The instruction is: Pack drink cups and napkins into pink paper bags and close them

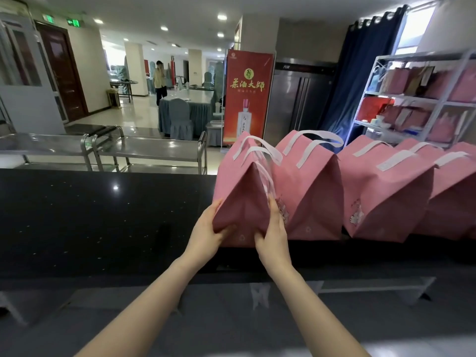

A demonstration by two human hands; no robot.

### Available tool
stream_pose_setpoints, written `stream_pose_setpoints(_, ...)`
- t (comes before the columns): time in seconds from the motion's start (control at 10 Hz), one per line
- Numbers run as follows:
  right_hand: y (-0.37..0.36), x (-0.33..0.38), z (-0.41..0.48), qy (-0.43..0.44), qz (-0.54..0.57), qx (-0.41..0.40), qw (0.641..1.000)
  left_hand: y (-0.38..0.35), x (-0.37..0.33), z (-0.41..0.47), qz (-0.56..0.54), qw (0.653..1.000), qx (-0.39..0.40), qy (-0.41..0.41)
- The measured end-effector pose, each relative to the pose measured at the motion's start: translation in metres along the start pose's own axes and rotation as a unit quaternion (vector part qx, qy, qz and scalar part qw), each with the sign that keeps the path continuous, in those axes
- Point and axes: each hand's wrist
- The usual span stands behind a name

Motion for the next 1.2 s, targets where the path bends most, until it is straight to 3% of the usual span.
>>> stream_pose_setpoints(0.3, -0.004, -0.011, 0.017, 0.008, -0.033, -0.017, 0.999, -0.009, 0.006, 0.014, 0.008, 1.0, -0.002, 0.002)
stream_pose_setpoints(0.5, 0.012, -0.006, 0.009, -0.003, -0.038, 0.022, 0.999, 0.002, 0.004, 0.003, 0.048, 0.998, 0.016, 0.025)
stream_pose_setpoints(0.7, 0.043, 0.015, -0.003, 0.047, -0.036, 0.049, 0.997, 0.02, -0.013, -0.014, 0.112, 0.993, 0.018, 0.037)
stream_pose_setpoints(1.0, 0.113, 0.045, -0.013, 0.137, -0.085, 0.08, 0.984, 0.03, -0.083, -0.04, 0.173, 0.985, -0.018, -0.004)
stream_pose_setpoints(1.2, 0.171, 0.063, -0.015, 0.18, -0.077, 0.059, 0.979, 0.022, -0.137, -0.064, 0.193, 0.978, -0.064, -0.05)
Point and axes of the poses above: each hand's wrist, its own z-axis towards the middle knuckle, its own y-axis out of the back of the hand, x = y × z, and after that the axes turned 3 degrees about z, right-handed
